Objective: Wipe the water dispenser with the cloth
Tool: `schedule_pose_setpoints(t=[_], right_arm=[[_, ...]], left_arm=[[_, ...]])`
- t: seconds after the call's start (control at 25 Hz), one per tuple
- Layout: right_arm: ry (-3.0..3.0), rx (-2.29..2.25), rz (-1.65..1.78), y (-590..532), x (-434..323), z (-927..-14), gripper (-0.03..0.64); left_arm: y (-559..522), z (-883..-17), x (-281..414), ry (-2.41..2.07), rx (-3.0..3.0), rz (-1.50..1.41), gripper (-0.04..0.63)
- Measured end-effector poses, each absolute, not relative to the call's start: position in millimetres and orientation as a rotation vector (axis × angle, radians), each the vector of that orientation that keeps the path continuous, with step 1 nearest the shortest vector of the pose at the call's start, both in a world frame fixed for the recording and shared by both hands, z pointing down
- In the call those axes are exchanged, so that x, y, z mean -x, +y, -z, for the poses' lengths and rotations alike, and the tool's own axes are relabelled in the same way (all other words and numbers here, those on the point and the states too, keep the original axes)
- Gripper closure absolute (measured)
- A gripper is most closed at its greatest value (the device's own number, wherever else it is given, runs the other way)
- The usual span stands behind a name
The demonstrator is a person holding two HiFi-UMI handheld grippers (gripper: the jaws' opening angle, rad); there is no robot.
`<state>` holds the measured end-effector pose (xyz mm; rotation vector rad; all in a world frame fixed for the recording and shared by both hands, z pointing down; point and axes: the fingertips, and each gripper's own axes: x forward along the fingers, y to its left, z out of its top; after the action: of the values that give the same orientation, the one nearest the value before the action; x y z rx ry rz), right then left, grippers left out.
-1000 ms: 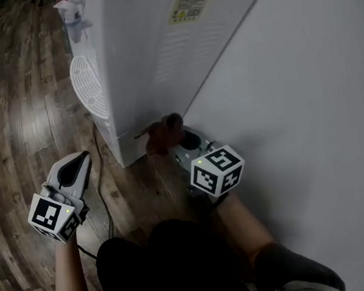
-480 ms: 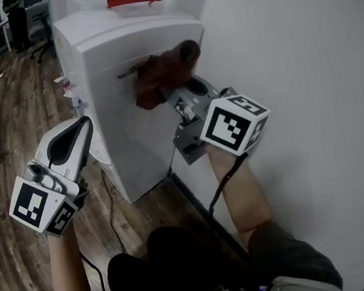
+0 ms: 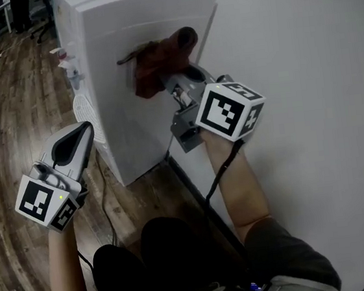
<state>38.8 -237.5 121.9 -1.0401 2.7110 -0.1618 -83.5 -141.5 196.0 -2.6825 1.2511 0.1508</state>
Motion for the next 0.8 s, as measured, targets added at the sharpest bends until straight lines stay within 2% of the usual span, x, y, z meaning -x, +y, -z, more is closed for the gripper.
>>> schedule_pose_setpoints(t=[0.36, 0.64, 0.8], right_arm=[[2.874, 1.183, 0.531, -239, -31, -368, 0.557], [3.017, 1.422, 0.665, -245, -42, -549, 0.556], [3.021, 1.486, 0.805, -246, -41, -620, 0.557]], left_arm=[[-126, -393, 103, 1.351, 2.883, 0.006, 0.578], [-131, -510, 120, 1.472, 2.955, 0.096, 0.578], [-141, -551, 118, 1.534, 3.003, 0.092, 0.578]])
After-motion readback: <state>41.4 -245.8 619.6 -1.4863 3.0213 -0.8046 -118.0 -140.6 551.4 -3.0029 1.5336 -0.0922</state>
